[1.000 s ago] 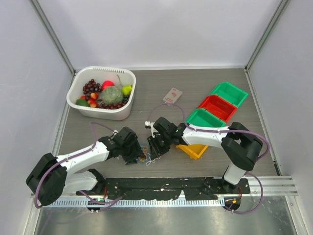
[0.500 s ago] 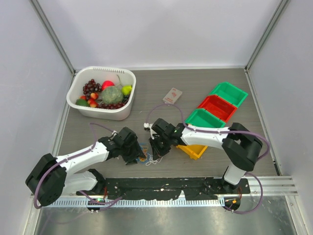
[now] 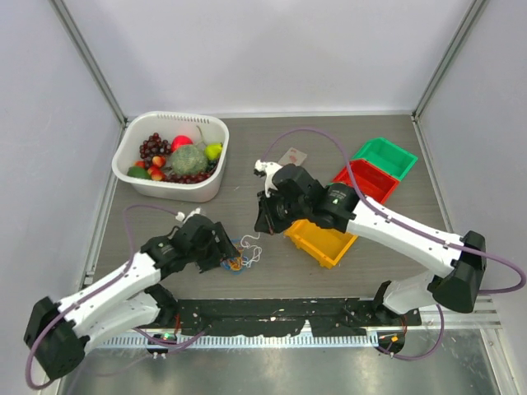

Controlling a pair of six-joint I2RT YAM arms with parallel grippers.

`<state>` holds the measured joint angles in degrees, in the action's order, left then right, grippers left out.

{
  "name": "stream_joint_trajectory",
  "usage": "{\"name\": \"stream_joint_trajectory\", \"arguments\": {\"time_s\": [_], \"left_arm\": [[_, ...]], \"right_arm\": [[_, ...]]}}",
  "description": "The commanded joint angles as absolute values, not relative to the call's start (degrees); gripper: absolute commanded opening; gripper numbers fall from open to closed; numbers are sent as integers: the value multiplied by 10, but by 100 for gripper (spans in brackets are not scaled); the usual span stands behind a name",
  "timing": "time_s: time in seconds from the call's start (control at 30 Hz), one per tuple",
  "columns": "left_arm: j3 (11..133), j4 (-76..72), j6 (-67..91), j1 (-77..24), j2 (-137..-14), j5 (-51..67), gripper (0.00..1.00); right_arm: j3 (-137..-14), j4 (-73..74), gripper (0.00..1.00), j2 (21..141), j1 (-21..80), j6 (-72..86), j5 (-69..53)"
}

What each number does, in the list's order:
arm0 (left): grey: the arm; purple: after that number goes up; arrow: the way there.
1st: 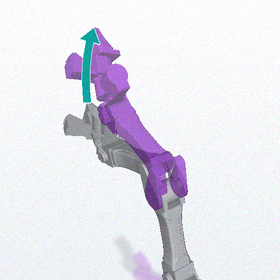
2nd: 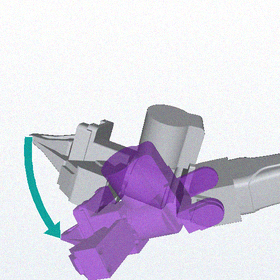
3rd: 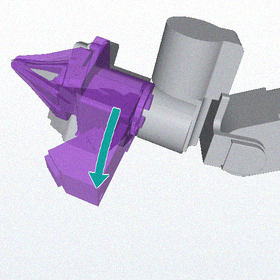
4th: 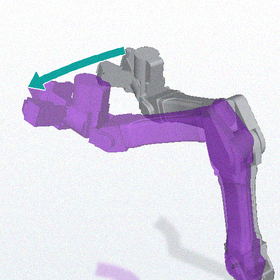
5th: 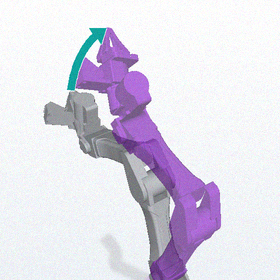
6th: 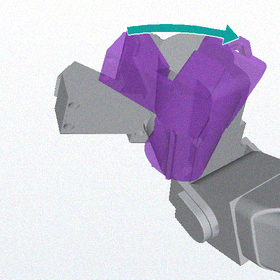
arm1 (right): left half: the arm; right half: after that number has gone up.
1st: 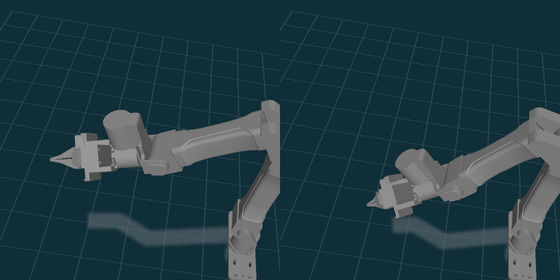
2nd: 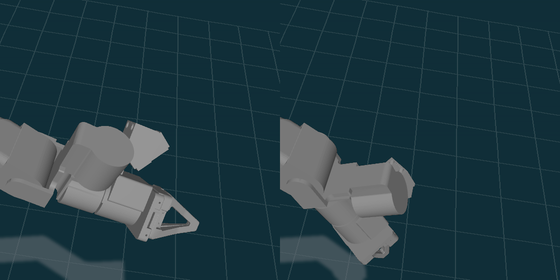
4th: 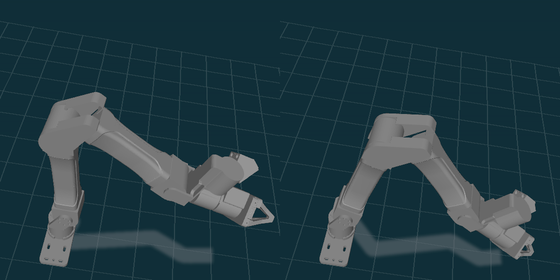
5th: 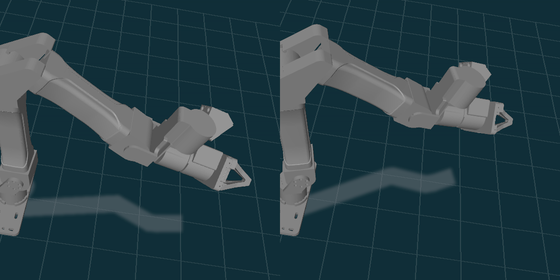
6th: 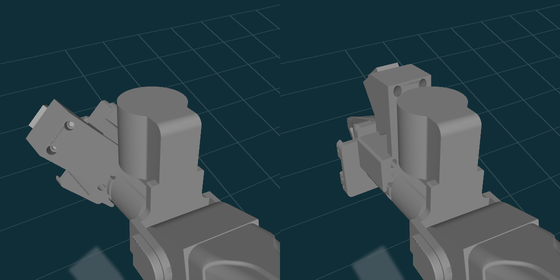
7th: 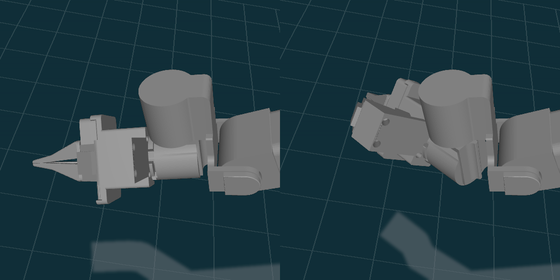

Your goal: Untangle the cables

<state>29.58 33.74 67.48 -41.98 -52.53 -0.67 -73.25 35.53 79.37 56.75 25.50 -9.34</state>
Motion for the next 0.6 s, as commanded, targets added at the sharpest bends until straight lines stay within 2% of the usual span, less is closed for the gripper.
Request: {"name": "stream_joint_trajectory", "arguments": {"time_s": [0.0,0.07,0.1,0.13,0.2,0.27,0.37,0.57], "left_arm": [[354,364,591,-418,-427,-19,80],[376,368,557,-418,-388,-12,82],[388,367,531,-418,-361,-10,80],[397,358,507,-418,-340,-5,69],[413,327,464,-418,-302,16,61],[411,273,424,-418,-265,30,62],[390,139,379,-419,-222,47,78],[408,23,302,-418,-279,155,83]], "right_arm": [[-831,415,1,767,560,275,-45],[-876,431,1,771,557,286,-46],[-906,438,1,773,556,293,-47],[-918,440,1,773,556,296,-47],[-949,438,1,768,555,315,-47],[-976,430,1,764,555,332,-50],[-1006,410,1,761,555,363,-57],[-1051,381,1,774,555,409,-75]]}}
